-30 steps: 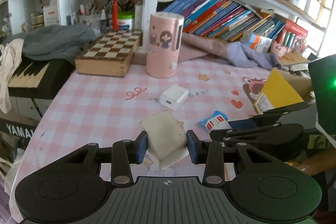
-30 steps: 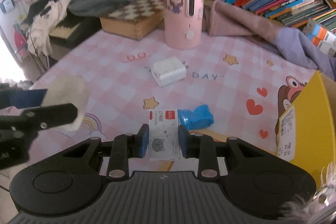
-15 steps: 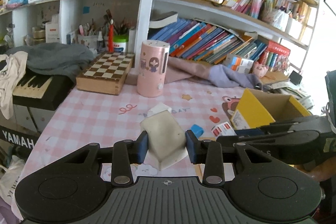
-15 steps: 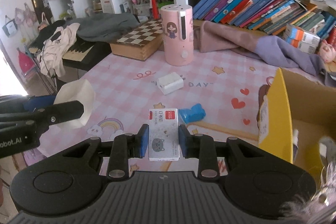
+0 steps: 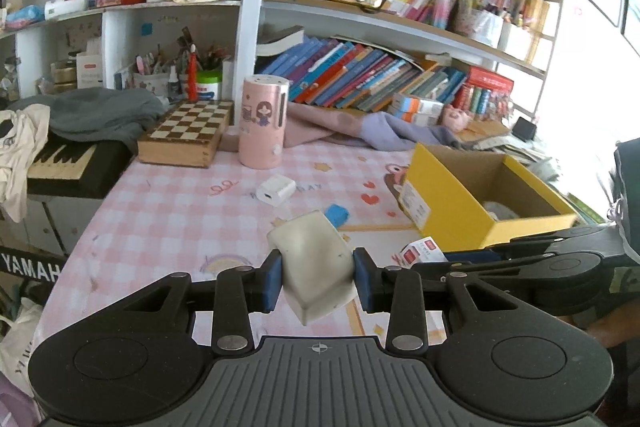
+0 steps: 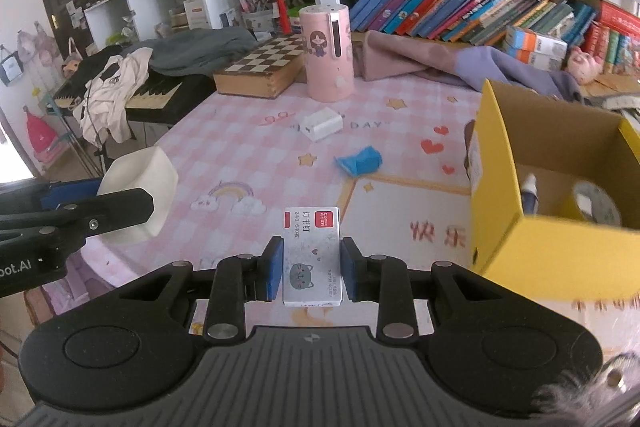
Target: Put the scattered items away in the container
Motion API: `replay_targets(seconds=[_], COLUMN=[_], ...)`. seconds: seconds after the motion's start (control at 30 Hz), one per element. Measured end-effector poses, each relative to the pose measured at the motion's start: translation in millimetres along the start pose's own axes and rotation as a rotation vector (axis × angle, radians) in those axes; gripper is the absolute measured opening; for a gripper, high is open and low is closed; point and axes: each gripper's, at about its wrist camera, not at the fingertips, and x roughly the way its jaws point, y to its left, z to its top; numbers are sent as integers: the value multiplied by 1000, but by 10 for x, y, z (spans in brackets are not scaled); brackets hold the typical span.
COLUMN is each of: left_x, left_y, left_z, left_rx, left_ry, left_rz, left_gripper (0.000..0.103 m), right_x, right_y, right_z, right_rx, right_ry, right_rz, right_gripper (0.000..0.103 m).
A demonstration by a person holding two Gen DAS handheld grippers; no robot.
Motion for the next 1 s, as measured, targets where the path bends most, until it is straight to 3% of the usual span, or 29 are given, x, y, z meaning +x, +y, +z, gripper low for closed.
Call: replay_targets(seconds=[0.57,1.0], left_x=[-357,-289], left_y=[-379,-619], left_z=[-337,-426], left_rx=[70,127], left_ry=[44,100], left_rz=[-133,-223], left_gripper=[35,35], right_x=[-748,-888], right_y=[-53,-252], right_z=[-643,-948], right_rx=[88,203], right_ry=[-9,46], right_rz=[-115,-173], right_gripper=[28,28])
